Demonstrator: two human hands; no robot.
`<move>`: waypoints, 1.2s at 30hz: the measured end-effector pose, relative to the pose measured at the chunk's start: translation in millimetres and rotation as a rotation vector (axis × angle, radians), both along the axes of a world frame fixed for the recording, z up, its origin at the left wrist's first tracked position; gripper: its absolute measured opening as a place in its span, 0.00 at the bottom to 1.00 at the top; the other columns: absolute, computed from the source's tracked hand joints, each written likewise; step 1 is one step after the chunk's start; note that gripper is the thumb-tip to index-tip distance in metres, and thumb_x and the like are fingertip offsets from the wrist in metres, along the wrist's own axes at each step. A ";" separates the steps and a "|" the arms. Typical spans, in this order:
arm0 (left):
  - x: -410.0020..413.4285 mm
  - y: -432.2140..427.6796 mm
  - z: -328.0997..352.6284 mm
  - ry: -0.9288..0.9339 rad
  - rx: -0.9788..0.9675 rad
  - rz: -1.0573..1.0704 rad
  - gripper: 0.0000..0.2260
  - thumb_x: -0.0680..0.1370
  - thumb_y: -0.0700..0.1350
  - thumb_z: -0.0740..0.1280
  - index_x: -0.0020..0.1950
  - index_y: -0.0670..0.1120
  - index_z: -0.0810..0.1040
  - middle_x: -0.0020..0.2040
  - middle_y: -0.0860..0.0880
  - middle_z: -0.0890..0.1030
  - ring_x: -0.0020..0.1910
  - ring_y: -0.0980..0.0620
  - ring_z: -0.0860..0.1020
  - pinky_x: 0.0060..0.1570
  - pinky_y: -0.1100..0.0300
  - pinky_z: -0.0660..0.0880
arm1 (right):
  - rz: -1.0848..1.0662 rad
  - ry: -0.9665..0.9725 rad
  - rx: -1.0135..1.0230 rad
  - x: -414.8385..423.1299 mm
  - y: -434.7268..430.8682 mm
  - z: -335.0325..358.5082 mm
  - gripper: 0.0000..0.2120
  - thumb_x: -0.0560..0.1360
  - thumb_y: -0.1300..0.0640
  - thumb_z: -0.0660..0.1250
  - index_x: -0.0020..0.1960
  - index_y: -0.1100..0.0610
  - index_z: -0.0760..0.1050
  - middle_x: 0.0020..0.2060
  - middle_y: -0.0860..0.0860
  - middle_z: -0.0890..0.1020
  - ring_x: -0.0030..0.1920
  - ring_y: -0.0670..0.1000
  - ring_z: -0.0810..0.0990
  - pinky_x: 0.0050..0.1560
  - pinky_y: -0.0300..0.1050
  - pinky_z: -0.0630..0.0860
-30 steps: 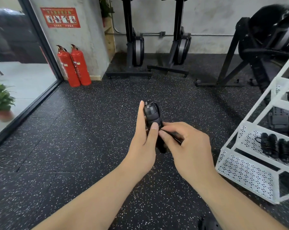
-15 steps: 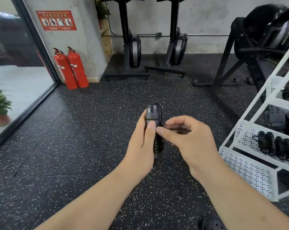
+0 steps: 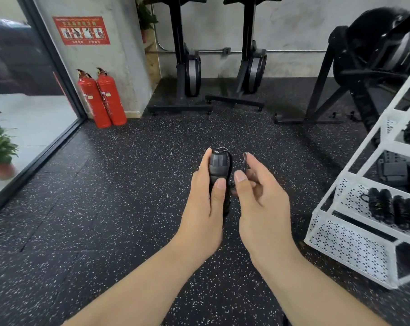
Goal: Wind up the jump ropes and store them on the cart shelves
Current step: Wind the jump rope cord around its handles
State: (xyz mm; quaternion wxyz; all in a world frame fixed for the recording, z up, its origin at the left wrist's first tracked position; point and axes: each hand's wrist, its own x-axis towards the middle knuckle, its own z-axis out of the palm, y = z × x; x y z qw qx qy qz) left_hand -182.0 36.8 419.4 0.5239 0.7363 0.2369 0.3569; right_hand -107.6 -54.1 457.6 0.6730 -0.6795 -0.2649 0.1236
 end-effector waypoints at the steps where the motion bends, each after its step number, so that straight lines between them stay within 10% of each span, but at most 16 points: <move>1: -0.1 -0.1 -0.2 -0.003 -0.001 0.002 0.26 0.88 0.57 0.55 0.86 0.62 0.54 0.79 0.63 0.68 0.79 0.61 0.67 0.77 0.57 0.63 | -0.018 -0.059 -0.016 -1.3 -1.3 1.2 0.20 0.84 0.50 0.67 0.75 0.40 0.74 0.59 0.41 0.81 0.57 0.39 0.83 0.59 0.33 0.78; 6: -3.8 2.9 5.0 0.013 0.057 0.025 0.27 0.88 0.55 0.55 0.87 0.59 0.53 0.78 0.65 0.66 0.77 0.69 0.65 0.69 0.77 0.60 | -0.056 -0.137 0.029 -2.4 -3.2 4.4 0.15 0.82 0.53 0.73 0.66 0.40 0.80 0.52 0.41 0.85 0.54 0.37 0.84 0.54 0.27 0.76; 23: -7.7 3.3 9.6 0.061 0.135 0.013 0.28 0.87 0.54 0.55 0.87 0.59 0.51 0.71 0.59 0.68 0.65 0.73 0.71 0.58 0.81 0.64 | -0.055 -0.275 -0.097 -5.7 -1.7 3.5 0.09 0.85 0.47 0.64 0.58 0.41 0.83 0.48 0.40 0.85 0.48 0.39 0.83 0.46 0.29 0.74; 29: -8.9 7.0 6.4 0.091 0.146 0.000 0.29 0.87 0.57 0.54 0.87 0.63 0.48 0.69 0.58 0.67 0.64 0.67 0.74 0.57 0.78 0.68 | -0.024 -0.194 -0.160 5.1 -0.5 2.6 0.09 0.83 0.45 0.69 0.58 0.43 0.87 0.48 0.39 0.87 0.49 0.43 0.86 0.55 0.50 0.82; 36: -10.6 8.8 5.5 0.124 0.190 -0.018 0.29 0.86 0.59 0.52 0.86 0.65 0.46 0.70 0.59 0.66 0.62 0.65 0.74 0.56 0.74 0.71 | -0.011 -0.316 -0.276 12.9 -5.4 9.5 0.09 0.82 0.43 0.69 0.50 0.45 0.87 0.37 0.38 0.86 0.39 0.42 0.86 0.48 0.49 0.83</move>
